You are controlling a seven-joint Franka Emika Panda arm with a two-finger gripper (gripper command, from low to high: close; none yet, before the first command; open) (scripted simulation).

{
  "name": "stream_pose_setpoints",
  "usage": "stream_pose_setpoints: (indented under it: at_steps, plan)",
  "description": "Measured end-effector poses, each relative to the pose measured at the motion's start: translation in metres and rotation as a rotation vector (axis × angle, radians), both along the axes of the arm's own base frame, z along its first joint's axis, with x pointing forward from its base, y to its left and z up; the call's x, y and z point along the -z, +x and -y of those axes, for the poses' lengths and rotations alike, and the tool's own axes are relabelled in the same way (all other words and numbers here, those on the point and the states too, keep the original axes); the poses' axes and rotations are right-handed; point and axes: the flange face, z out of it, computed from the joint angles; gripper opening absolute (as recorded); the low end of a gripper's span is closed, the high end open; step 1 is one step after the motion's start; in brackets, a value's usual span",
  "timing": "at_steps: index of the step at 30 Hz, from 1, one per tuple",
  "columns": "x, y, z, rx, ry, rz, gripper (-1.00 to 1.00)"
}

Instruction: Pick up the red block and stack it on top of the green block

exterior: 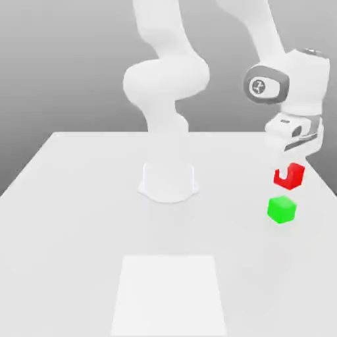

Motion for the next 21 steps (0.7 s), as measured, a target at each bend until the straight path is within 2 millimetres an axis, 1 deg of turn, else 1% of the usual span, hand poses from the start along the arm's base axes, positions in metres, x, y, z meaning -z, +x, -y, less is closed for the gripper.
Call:
stream_pose_setpoints:
  at_steps: [21]
  plan:
    - [0.038, 0.002, 0.001, -0.001, -0.012, 0.001, -1.00]
